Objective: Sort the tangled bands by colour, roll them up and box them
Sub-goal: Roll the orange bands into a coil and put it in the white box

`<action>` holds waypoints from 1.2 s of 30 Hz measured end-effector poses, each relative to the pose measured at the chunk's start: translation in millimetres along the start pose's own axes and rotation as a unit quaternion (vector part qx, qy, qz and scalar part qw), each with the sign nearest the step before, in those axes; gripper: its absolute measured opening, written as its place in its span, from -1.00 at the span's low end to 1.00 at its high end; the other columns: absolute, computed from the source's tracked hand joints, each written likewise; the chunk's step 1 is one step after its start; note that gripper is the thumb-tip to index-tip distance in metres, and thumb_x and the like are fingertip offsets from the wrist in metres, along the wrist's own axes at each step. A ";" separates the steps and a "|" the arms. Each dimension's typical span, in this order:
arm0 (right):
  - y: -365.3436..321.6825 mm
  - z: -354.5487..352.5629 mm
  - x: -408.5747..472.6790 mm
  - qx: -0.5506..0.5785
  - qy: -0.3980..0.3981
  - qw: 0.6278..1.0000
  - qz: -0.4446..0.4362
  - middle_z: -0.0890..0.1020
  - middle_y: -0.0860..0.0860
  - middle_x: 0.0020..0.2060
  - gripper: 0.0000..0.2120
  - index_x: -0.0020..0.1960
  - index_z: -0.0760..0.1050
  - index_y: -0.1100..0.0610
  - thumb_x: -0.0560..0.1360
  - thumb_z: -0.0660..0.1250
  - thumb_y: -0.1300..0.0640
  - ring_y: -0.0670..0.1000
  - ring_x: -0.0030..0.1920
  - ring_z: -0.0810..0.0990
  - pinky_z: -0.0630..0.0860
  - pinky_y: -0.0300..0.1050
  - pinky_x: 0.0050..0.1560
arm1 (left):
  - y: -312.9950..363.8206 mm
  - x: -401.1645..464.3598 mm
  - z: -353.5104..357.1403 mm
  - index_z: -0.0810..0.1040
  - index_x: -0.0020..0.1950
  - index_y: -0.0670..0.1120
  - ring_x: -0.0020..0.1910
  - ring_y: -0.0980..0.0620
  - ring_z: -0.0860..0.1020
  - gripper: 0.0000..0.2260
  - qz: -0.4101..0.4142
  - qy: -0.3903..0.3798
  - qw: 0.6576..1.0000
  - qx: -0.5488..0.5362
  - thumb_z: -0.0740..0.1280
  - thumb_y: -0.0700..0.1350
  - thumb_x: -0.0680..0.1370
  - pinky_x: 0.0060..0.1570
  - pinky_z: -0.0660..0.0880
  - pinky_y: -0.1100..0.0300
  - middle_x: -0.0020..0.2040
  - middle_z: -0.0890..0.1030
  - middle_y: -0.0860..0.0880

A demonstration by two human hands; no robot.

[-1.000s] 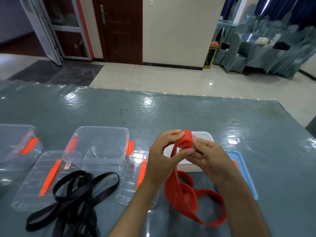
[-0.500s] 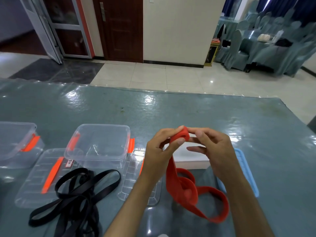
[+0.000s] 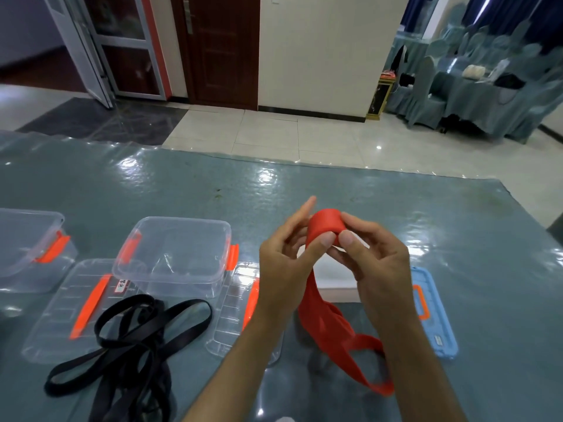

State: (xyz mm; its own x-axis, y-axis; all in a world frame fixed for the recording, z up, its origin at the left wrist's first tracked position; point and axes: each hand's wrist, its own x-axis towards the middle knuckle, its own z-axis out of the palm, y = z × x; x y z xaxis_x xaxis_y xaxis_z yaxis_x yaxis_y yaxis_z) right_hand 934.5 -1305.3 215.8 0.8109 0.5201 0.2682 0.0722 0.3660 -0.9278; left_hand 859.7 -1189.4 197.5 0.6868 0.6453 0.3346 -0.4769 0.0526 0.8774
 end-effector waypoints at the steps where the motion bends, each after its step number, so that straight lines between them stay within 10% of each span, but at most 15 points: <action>1: 3.5 5.1 -1.1 -0.005 0.020 1.000 -0.001 0.76 0.11 0.11 -0.69 0.18 0.73 0.02 0.46 0.59 -0.02 0.13 0.17 0.74 0.66 -0.06 0.16 | -0.5 0.0 1.2 0.67 0.23 0.20 0.08 0.08 0.70 -0.63 -0.012 0.041 0.998 -0.036 0.57 -0.04 0.46 0.11 0.60 0.25 0.07 0.74 0.02; 8: 8.3 17.1 -7.6 -0.035 0.072 0.996 -0.041 0.78 0.04 0.04 -0.71 0.07 0.73 0.04 0.37 0.63 0.17 0.05 0.11 0.76 0.64 -0.24 0.09 | 3.7 -2.4 2.0 0.74 0.03 -0.03 0.12 0.06 0.73 -0.86 0.014 0.105 0.993 -0.043 0.56 -0.20 0.51 0.10 0.59 0.31 0.07 0.77 -0.01; 17: 6.7 20.7 -9.0 0.007 0.073 0.997 -0.037 0.75 0.09 0.14 -0.66 0.23 0.67 0.07 0.47 0.58 0.12 0.10 0.17 0.74 0.67 -0.08 0.14 | -5.1 -6.2 8.6 0.49 0.46 0.26 0.08 0.18 0.58 -0.67 0.064 0.005 0.990 0.126 0.27 -0.02 0.71 0.12 0.46 0.35 0.15 0.57 0.11; 23: -2.1 8.5 -1.0 -0.061 0.071 0.995 -0.023 0.78 0.10 0.02 -0.83 -0.07 0.67 0.07 0.43 0.61 0.05 0.10 0.05 0.77 0.68 -0.13 0.06 | -1.6 -3.9 6.6 0.52 0.52 -0.07 0.13 0.11 0.60 -0.65 0.129 -0.031 0.969 0.210 0.27 -0.18 0.72 0.14 0.48 0.32 0.15 0.61 -0.05; 29: -18.8 -8.6 7.1 -0.069 0.052 0.995 -0.048 0.75 0.16 -0.05 -0.84 -0.08 0.61 0.06 0.44 0.58 0.17 0.11 -0.01 0.75 0.67 -0.14 -0.05 | 11.6 3.3 7.8 0.64 0.33 0.12 0.15 -0.08 0.73 -0.51 -0.009 -0.015 0.999 -0.026 0.61 -0.22 0.46 0.20 0.64 0.11 0.13 0.75 -0.07; 36: -16.0 16.2 6.3 0.000 0.121 0.989 -0.082 0.74 -0.07 -0.15 -0.88 -0.02 0.70 -0.06 0.45 0.52 0.01 -0.08 -0.10 0.72 0.66 -0.17 -0.07 | 11.6 9.4 19.7 0.65 0.36 0.11 0.15 0.07 0.68 -0.50 0.019 -0.044 0.998 0.026 0.60 -0.24 0.48 0.17 0.60 0.21 0.16 0.66 -0.04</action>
State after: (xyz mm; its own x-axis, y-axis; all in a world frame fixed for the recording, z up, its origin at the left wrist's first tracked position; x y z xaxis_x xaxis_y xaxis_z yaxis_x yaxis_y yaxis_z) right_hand 929.1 -1295.4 236.5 0.9036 0.2541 0.3448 0.2135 0.4305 -0.8770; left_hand 871.4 -1197.8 217.6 0.7154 0.5762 0.3952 -0.4760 -0.0121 0.8794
